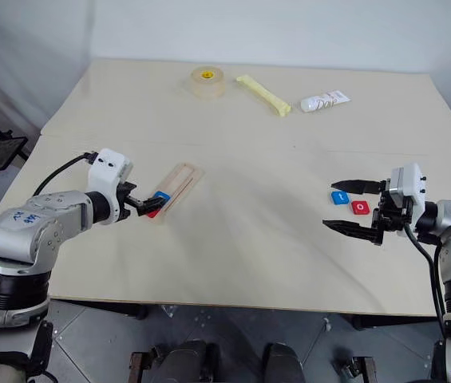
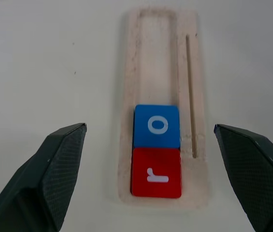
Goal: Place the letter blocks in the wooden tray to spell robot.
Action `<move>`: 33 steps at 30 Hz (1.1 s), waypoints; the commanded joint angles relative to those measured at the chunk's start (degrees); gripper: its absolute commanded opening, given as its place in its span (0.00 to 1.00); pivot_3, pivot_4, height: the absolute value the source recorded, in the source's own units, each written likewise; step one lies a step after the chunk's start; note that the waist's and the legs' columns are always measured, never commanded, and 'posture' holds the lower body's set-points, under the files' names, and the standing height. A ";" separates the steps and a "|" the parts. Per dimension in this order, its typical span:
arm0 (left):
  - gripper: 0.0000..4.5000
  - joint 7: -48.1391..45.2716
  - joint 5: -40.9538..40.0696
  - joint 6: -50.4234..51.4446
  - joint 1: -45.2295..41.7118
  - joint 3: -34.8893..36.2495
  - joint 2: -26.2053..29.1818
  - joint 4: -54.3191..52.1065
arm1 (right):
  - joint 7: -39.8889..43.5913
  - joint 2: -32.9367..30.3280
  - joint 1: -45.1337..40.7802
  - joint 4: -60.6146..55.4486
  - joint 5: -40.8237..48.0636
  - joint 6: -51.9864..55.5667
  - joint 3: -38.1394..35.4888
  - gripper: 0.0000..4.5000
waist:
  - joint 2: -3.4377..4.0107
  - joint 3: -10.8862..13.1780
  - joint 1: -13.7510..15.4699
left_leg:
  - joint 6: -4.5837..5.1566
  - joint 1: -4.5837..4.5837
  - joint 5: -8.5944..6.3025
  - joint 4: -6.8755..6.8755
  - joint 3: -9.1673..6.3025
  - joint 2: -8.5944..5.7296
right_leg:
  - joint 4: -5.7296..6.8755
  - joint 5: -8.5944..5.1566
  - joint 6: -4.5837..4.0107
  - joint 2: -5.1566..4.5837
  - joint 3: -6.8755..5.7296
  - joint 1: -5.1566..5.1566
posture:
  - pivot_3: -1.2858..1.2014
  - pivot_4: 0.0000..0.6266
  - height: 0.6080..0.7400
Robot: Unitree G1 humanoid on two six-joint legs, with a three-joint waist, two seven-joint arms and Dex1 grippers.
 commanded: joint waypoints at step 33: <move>0.75 -5.33 3.55 -0.71 -3.53 -11.27 4.09 7.44 | 0.45 -1.17 4.31 -3.29 2.66 0.69 -3.71 1.00 | 0.00 0.00 -0.03 | -0.01 0.01 0.00 0.08 0.00 0.00 | 0.06 0.00 0.00 0.01 0.15 0.00 | 0.52 0.24 1.00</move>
